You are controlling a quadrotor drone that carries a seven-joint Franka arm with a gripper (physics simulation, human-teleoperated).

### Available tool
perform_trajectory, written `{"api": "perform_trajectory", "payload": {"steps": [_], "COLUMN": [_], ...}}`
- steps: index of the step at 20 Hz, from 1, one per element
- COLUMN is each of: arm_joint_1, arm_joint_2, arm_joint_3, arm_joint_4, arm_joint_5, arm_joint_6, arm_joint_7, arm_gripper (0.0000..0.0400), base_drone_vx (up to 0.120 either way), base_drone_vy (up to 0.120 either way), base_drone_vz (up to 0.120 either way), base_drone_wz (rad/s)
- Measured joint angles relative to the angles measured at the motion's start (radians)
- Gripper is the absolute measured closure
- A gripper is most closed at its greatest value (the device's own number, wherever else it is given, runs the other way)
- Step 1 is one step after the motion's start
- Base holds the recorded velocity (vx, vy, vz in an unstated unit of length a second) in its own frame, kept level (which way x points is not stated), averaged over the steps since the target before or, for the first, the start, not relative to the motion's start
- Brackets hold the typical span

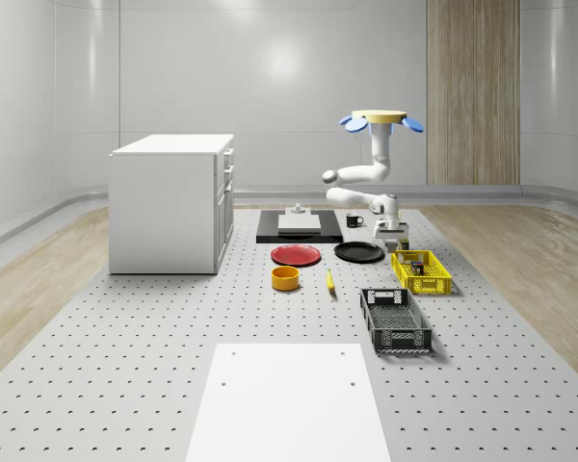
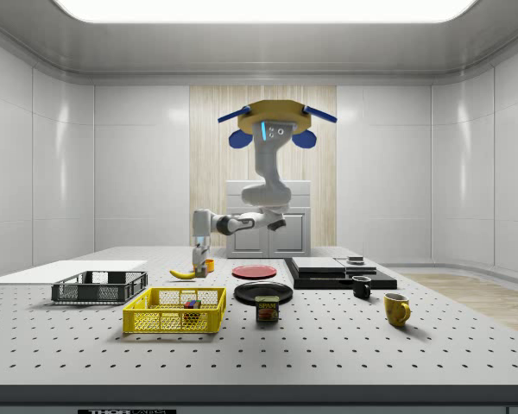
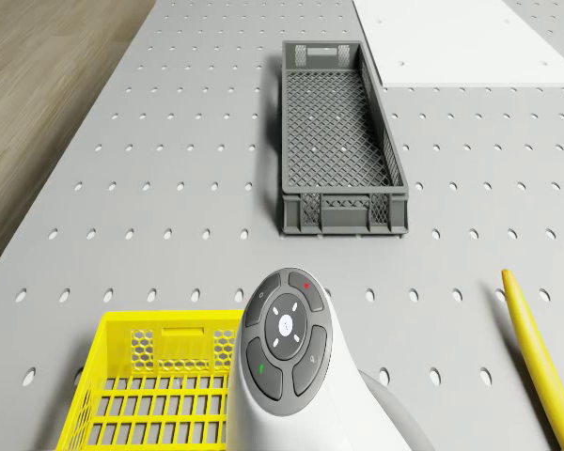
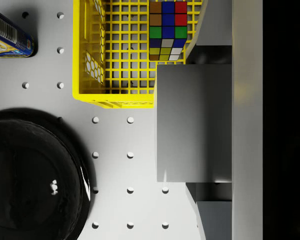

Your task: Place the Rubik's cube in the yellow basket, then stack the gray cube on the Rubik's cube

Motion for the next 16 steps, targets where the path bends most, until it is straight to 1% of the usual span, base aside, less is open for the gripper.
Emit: {"api": "perform_trajectory", "payload": {"steps": [7, 13, 16], "arm_joint_1": [-0.001, -0.002, -0.002], "arm_joint_2": [-0.002, -0.003, -0.004], "arm_joint_3": [0.000, 0.001, 0.001], "arm_joint_4": [0.000, 0.000, 0.000], "arm_joint_5": [0.001, 0.002, 0.002], "arm_joint_6": [0.002, 0.003, 0.004], "arm_joint_7": [0.001, 0.002, 0.002], "arm_gripper": [0.0150, 0.0150, 0.0150], "base_drone_vx": [0.000, 0.000, 0.000], "base_drone_vy": [0.120, 0.120, 0.120], "base_drone_vz": [0.000, -0.107, 0.000], "base_drone_wz": [0.000, 0.000, 0.000]}}
